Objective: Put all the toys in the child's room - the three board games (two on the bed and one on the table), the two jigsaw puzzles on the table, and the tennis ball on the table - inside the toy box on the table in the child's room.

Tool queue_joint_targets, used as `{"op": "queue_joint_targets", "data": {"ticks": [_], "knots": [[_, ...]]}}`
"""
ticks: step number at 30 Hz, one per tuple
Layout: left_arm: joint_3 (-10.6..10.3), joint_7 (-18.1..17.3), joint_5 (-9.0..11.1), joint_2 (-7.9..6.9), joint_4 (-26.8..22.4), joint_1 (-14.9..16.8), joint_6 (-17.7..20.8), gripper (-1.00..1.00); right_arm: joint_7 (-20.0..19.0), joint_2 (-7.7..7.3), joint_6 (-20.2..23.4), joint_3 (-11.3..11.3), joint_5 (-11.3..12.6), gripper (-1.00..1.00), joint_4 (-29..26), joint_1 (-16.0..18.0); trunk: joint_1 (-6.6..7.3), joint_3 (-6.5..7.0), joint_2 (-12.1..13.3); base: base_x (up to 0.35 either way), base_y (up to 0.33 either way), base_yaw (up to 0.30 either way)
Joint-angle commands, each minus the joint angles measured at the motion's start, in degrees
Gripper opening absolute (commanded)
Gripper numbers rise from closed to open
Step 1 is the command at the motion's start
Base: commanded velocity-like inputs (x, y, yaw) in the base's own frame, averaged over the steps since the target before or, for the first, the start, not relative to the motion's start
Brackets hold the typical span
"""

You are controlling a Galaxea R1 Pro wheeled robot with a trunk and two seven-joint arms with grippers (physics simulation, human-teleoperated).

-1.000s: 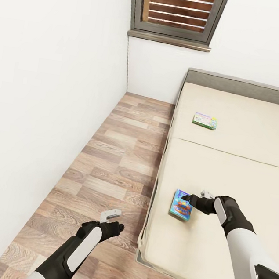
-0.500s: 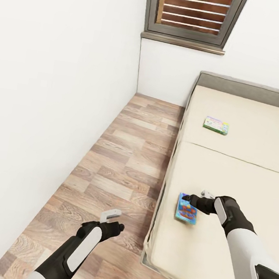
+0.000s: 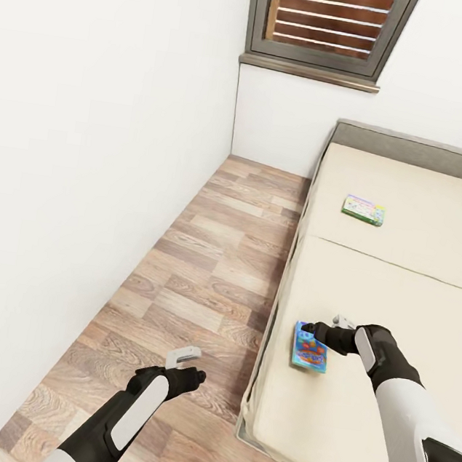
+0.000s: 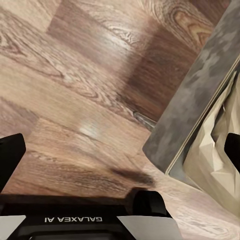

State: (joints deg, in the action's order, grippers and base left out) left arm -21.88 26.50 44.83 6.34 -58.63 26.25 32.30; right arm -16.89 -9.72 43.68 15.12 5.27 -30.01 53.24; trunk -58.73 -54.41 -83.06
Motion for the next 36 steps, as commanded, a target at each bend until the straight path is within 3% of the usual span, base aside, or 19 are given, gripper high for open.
{"op": "queue_joint_targets", "data": {"ticks": [1,19,36], "knots": [[-0.1,0.6,0.6,-0.02,-0.1,0.0,0.0,1.00,0.1,0.02,0.4,0.2,0.4,1.00,0.0,0.0,0.00,-0.04,0.0,0.000,0.000,0.014],[-0.1,0.6,0.5,-0.02,-0.1,0.0,0.0,1.00,-1.1,-0.03,0.4,0.1,0.4,1.00,0.0,0.0,0.00,0.00,0.0,0.000,0.000,0.020],[-0.1,0.6,0.5,-0.02,-0.1,0.0,0.0,1.00,-1.3,-0.04,0.4,0.1,0.4,1.00,-0.1,0.0,0.00,0.50,0.0,0.000,0.000,0.202]]}}
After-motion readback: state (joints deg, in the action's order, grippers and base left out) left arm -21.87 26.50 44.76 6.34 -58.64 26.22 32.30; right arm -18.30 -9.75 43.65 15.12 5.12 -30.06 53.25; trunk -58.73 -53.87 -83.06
